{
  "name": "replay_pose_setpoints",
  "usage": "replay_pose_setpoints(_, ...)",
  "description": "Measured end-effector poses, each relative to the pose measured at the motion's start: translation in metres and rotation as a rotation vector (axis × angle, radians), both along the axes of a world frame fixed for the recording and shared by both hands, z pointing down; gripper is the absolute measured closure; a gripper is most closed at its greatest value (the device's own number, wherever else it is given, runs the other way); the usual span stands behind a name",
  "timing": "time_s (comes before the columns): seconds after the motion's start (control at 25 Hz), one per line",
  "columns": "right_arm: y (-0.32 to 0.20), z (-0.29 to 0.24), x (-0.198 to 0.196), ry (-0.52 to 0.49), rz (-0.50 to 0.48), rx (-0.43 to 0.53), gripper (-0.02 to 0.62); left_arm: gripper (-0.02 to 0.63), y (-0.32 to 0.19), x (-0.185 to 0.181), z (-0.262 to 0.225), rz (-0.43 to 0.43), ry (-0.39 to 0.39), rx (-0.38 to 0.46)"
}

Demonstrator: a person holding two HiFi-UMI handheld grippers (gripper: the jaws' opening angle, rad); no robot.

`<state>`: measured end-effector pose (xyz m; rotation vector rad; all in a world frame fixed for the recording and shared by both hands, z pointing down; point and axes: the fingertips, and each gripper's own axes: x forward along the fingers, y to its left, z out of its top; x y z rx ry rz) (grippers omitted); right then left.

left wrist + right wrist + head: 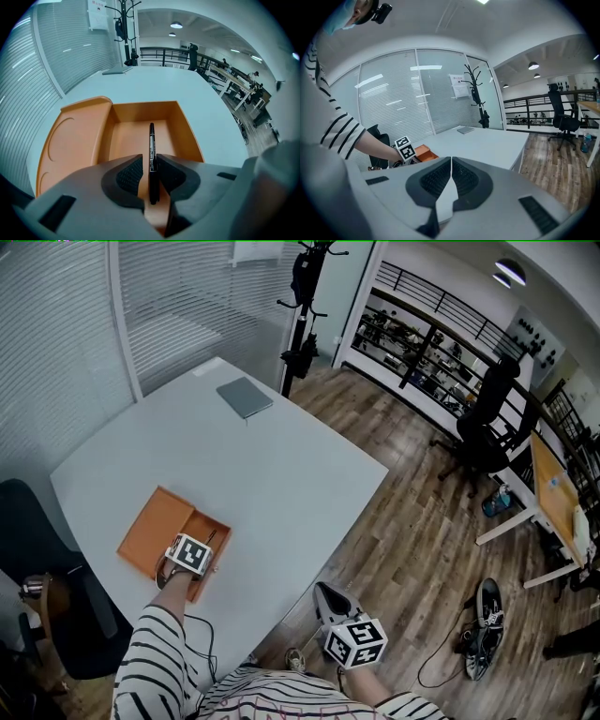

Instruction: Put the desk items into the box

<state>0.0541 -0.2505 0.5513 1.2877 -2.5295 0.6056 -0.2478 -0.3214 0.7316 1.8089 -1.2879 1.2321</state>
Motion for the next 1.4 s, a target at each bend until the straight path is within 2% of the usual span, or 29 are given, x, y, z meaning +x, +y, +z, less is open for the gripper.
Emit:
replay_pose_setpoints(0.16, 0.001, -0.002, -0.001, -0.005, -0.016, 0.005, 0.569, 0.514, -0.001, 0.001, -0.012, -0.009, 0.007, 0.041)
replay_pose_setpoints(0.48, -0.001, -0.008, -0.004, -0.028, -0.065, 0.023, 0.569, 0.514, -0.007, 0.005, -0.050, -0.045, 0.017, 0.184)
replay_pose_setpoints(0.64, 0.000, -0.012, -0.008, -0.040, -0.098, 0.030, 0.569, 0.517, -0.007, 0.008, -0.080, -0.062, 0.040, 0.304)
replay_pose_setpoints(0.76, 0.002, -0.015, -0.012, -0.051, -0.129, 0.035, 0.569, 0.543, 0.000, 0.012, -0.108, -0.080, 0.062, 0.389)
replay_pose_setpoints(1.12, 0.009, -0.027, -0.022, -0.074, -0.225, 0.069, 0.569, 0.578, 0.037, 0.032, -0.186, -0.129, 0.150, 0.627)
replay_pose_setpoints(1.24, 0.013, -0.031, -0.026, -0.084, -0.262, 0.080, 0.569, 0.583, 0.057, 0.040, -0.209, -0.128, 0.149, 0.693)
replay_pose_setpoints(1.4, 0.019, -0.035, -0.032, -0.094, -0.320, 0.093, 0.569, 0.584, 0.088, 0.054, -0.235, -0.118, 0.105, 0.781)
